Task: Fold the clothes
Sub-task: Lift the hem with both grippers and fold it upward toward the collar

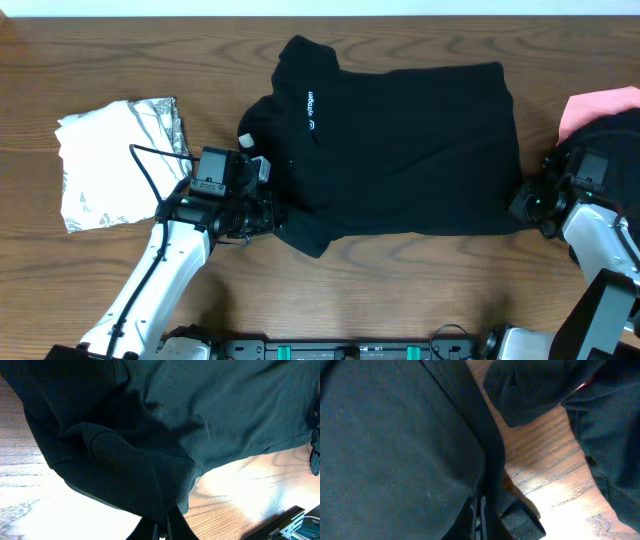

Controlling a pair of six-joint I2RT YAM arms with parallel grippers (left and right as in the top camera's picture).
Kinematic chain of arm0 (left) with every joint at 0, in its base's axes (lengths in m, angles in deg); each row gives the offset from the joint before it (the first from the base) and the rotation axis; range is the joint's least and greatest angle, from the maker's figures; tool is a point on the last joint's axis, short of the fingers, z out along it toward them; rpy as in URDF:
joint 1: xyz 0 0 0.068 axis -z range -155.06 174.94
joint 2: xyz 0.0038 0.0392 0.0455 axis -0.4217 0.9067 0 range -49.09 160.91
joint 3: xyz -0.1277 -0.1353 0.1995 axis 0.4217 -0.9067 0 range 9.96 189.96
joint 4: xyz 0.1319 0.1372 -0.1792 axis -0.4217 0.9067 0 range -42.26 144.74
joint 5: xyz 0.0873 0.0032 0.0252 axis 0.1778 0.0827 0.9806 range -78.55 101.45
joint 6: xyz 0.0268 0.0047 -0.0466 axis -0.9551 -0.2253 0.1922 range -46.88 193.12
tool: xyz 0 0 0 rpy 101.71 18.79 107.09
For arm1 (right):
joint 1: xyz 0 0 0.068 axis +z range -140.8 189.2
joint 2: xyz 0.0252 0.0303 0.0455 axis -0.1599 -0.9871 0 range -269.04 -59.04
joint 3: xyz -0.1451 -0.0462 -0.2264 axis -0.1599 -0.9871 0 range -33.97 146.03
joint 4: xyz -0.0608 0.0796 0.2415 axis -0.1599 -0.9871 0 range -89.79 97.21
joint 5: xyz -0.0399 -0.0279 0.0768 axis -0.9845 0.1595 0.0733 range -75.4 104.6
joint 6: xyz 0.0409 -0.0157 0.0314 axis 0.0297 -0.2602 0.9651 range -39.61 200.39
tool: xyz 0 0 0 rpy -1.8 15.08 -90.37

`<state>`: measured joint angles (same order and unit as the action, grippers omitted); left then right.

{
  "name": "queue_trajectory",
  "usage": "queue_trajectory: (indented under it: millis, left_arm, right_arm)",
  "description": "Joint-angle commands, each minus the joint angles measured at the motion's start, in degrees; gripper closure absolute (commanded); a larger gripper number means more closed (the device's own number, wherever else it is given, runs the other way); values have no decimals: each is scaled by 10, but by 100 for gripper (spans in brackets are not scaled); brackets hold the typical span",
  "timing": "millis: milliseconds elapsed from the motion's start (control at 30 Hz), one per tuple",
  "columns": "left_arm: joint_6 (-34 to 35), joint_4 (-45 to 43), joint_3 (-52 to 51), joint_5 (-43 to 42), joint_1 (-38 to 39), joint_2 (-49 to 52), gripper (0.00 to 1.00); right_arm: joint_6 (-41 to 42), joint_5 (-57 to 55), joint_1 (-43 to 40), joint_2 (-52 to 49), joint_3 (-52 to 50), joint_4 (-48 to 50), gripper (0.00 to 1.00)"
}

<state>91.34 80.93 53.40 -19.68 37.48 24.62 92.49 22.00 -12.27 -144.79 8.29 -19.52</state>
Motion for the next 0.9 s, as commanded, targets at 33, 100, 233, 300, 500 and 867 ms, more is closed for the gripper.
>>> queue_trajectory:
  millis: [33,100,233,300,500,867]
  left_arm:
    - [1,1,14,3,-3,-4,94]
    - [2,2,14,3,-3,-4,94]
    - [1,5,21,12,-3,-11,94]
    - [1,5,27,28,-3,-16,94]
    - [1,1,50,83,-3,-24,94]
    - [1,-82,60,164,-4,-24,94]
  right_arm:
    - [1,-5,-2,3,-1,1,99]
    - [1,-1,-2,3,0,5,99]
    - [1,28,-2,15,17,-10,99]
    - [1,31,-2,23,37,-26,99]
    - [1,33,-2,34,97,-62,99]
    - [1,31,-2,34,123,-50,99]
